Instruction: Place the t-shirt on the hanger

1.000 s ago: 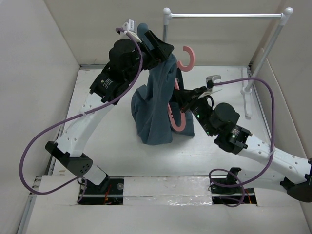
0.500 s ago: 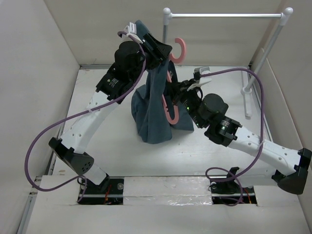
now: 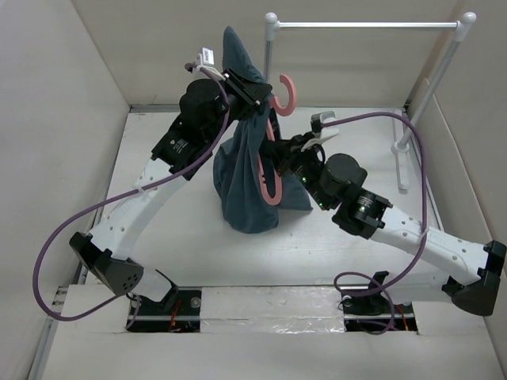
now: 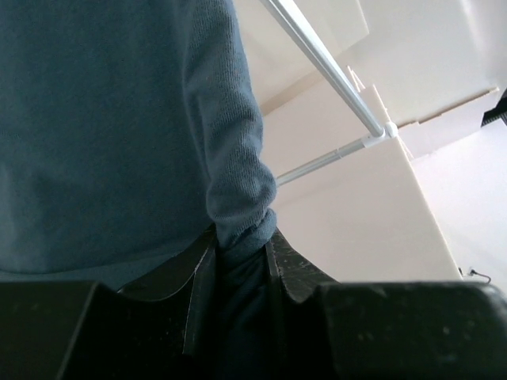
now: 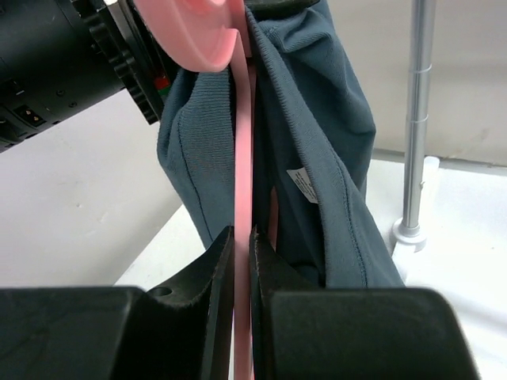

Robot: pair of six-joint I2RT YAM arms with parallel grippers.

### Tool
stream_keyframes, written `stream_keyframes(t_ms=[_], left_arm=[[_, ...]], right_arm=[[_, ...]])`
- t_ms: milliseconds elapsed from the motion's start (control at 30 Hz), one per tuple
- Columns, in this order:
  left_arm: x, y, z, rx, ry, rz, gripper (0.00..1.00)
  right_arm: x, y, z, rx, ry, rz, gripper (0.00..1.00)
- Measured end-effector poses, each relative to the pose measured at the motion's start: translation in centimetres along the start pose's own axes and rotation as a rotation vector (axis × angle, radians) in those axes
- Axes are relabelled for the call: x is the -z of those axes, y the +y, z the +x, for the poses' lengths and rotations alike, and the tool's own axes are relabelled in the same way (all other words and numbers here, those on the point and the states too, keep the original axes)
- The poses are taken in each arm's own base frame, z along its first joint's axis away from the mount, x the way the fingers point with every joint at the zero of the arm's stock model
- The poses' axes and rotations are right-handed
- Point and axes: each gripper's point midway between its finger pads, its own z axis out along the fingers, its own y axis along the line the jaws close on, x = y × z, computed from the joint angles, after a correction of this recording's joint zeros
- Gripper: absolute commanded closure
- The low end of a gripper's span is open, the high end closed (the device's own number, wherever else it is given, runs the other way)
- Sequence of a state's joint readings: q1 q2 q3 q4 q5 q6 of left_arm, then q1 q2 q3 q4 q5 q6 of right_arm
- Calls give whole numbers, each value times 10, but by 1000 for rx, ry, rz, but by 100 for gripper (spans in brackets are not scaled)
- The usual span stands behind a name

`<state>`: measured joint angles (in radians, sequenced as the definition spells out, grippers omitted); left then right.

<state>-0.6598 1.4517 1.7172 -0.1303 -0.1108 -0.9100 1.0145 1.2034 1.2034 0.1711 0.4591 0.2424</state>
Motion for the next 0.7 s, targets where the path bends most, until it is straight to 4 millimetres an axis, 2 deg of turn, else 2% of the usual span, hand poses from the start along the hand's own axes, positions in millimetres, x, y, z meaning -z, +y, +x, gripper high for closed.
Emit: stream_keyframes(t_ms=[33, 67, 100, 167, 267, 300, 333, 367, 400, 467, 533, 600, 633, 700], left_arm=[[1, 0, 2, 4, 5, 2, 100], [2, -1, 4, 8, 13, 4, 100], [3, 0, 7, 4, 24, 6, 100], [5, 1, 12, 2, 44, 8, 100], [6, 1, 19, 5, 73, 15, 100], [6, 0, 21, 8, 82, 20, 100], [7, -1, 23, 13, 95, 27, 100], [7, -1, 24, 16, 102, 31, 100], [7, -1, 24, 21, 109, 35, 100], [9, -3, 25, 30, 118, 42, 100], [11, -5, 24, 39, 122, 50, 100], [14, -8, 23, 45, 125, 59, 100], [15, -9, 22, 49, 123, 62, 100], [19, -11, 20, 56, 119, 72, 100]], right_arm=[[3, 0, 0, -12, 2, -6, 70], [6, 0, 0, -30, 9, -15, 60], [9, -1, -2, -46, 9, -26, 46], [18, -2, -11, -81, 6, -50, 36], [40, -11, -30, -125, -16, -77, 33], [49, -15, -35, -134, -19, -81, 37], [56, -22, -40, -145, -34, -80, 79], [64, -29, -40, -146, -35, -75, 95], [69, -34, -37, -150, -29, -74, 100], [76, -49, -26, -148, -2, -56, 100], [75, -59, -5, -133, 62, -41, 98], [70, -65, 23, -114, 149, -27, 76], [68, -67, 39, -103, 202, -24, 56], [68, -73, 70, -81, 296, -16, 45]])
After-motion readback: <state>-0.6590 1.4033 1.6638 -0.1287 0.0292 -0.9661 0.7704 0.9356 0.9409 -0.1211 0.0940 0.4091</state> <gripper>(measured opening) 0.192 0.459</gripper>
